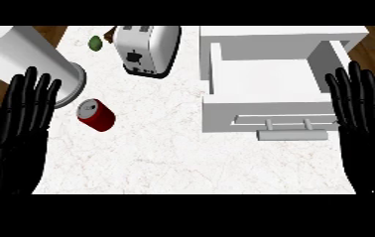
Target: Pick up the can, place it into the drawer and close the drawer
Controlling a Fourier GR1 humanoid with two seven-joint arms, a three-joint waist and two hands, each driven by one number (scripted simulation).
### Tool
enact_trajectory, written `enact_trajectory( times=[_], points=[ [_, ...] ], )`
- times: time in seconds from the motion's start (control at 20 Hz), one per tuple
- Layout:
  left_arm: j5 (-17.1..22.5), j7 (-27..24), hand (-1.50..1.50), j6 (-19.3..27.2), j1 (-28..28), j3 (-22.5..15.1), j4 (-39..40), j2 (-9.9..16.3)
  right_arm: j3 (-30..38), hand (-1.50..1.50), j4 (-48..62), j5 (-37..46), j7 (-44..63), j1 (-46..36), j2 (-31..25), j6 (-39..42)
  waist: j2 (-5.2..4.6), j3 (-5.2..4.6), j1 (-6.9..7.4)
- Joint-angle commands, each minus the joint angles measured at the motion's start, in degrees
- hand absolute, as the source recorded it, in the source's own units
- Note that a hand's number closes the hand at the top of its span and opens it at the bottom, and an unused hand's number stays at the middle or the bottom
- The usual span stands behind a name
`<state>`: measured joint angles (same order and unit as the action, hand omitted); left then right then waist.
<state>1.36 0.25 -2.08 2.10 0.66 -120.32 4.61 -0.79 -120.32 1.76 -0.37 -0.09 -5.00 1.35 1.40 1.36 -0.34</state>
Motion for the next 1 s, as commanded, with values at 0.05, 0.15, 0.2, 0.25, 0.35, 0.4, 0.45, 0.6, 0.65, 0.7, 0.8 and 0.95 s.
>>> enact_trajectory(
  times=[0.05, 0.15, 0.2, 0.25, 0.35, 0.4, 0.45, 0.6, 0.65, 0.7, 0.8, 0.95],
  points=[
    [11.8, -0.8, -1.50, -9.5, -2.4, 6.2, 1.1, 6.4, -0.5, -1.50, -0.7, -0.5, 1.0, -0.2, 1.5, -1.0, -1.36, -1.41, 0.35],
    [17.7, -2.9, -1.50, -15.1, -7.4, 8.7, 8.3, 9.8, 0.0, -1.50, -1.5, -2.9, 2.5, -0.2, 0.3, 0.9, -1.57, -1.48, -0.53],
    [22.8, -4.0, -1.50, -19.3, -7.9, 11.4, 9.6, 12.6, 0.2, -1.50, -0.3, -2.8, 0.6, -0.2, 0.5, 0.9, -1.67, -1.53, -0.36],
    [24.6, -5.3, -1.50, -23.0, -7.2, 9.3, 11.6, 12.8, -1.4, -1.50, 0.0, -2.4, 2.4, -0.9, 1.4, 0.5, -1.75, -1.59, -0.31],
    [18.2, 5.8, -1.50, -19.9, -2.5, 8.2, 14.2, 16.2, 4.5, -1.50, 3.5, -0.5, 9.7, 4.0, 1.7, -5.1, -2.01, -1.43, -0.92],
    [20.6, 4.6, -1.50, -23.1, -3.6, 11.4, 18.6, 19.3, 4.1, -1.50, 3.3, -0.6, 9.4, 4.9, 2.6, -5.6, -2.04, -1.49, -1.13],
    [24.0, 5.6, -1.50, -24.8, -5.5, 14.0, 20.9, 21.6, 4.2, -1.50, 3.9, 0.1, 8.4, 6.3, 2.5, -5.5, -1.86, -1.43, -0.92],
    [31.9, 9.7, -1.50, -30.1, -4.1, 17.6, 20.8, 26.3, 6.4, -1.50, 0.1, -1.6, 13.2, 6.2, 0.8, -5.3, -1.31, -1.39, 0.41],
    [29.6, 5.3, -1.50, -32.3, -5.1, 18.1, 26.1, 26.2, 7.5, -1.50, -2.5, -4.4, 12.7, 10.1, -0.1, -2.8, -1.37, -1.40, -0.25],
    [32.8, 10.5, -1.50, -31.2, -5.3, 18.2, 23.3, 27.0, 9.5, -1.50, -3.0, -6.2, 13.8, 9.2, -0.9, -2.6, -1.31, -1.36, 0.05],
    [33.1, 10.4, -1.50, -31.6, -6.8, 19.7, 24.2, 27.8, 14.2, -1.50, -0.2, -9.2, 7.7, 12.1, -3.0, 1.0, -1.34, -1.33, 0.01],
    [36.8, 10.9, -1.50, -36.0, -6.0, 22.9, 26.9, 30.2, 12.5, -1.50, -2.4, -8.8, 7.6, 15.0, 0.4, 0.2, -1.34, -1.35, 0.15]
  ],
)
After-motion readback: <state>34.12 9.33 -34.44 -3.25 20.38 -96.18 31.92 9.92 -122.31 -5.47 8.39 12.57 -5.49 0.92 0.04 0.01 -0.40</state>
